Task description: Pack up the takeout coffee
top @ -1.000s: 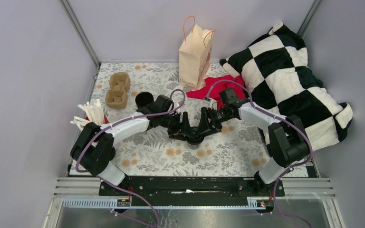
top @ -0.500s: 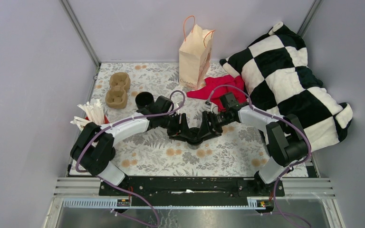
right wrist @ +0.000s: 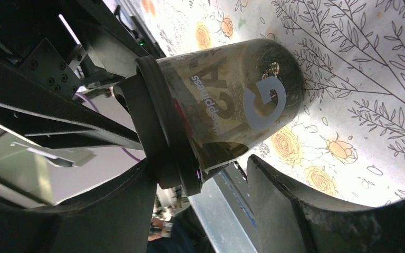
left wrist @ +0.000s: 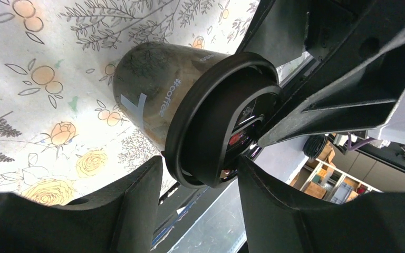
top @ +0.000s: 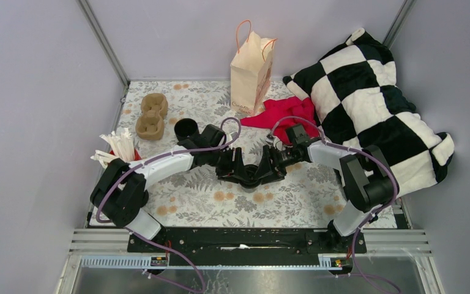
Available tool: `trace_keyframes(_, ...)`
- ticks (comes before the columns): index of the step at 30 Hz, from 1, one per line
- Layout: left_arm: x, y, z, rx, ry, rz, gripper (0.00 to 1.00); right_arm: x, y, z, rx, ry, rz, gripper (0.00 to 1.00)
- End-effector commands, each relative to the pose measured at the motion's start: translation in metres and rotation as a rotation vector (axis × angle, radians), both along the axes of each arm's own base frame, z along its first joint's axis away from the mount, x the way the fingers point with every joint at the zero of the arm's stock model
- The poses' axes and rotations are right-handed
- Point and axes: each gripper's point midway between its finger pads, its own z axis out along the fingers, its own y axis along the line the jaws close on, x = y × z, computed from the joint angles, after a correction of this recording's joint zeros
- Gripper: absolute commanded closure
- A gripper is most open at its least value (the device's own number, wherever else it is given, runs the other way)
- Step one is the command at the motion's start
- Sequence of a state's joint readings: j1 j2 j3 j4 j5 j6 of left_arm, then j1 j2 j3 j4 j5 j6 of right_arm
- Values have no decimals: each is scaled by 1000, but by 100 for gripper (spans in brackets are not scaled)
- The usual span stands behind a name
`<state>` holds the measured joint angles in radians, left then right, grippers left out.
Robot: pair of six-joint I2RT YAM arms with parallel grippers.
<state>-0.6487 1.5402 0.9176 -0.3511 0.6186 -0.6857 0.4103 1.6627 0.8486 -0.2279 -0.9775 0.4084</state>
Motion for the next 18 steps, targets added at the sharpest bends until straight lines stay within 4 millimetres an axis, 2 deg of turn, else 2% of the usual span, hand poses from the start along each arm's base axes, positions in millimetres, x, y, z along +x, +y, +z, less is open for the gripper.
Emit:
trace_keyframes(1,0,31,-44,229,13,46,43,3,-17,-37,-114,94,-55,33)
trace_keyframes(2,0,31,-45,236,17,46,43,5,-15,-30,-96,73,-43,31)
trace_keyframes(5,2,29,-45,237,18,40,44,16,-9,-4,-49,-2,-25,14)
trace_keyframes(9,5,26,-45,233,25,36,45,30,0,18,8,-30,-13,11)
trace_keyframes(14,5,27,-47,246,33,28,46,40,3,21,3,-45,0,11)
trace_keyframes(18,4,29,-51,255,44,30,46,38,0,0,-38,-3,3,16)
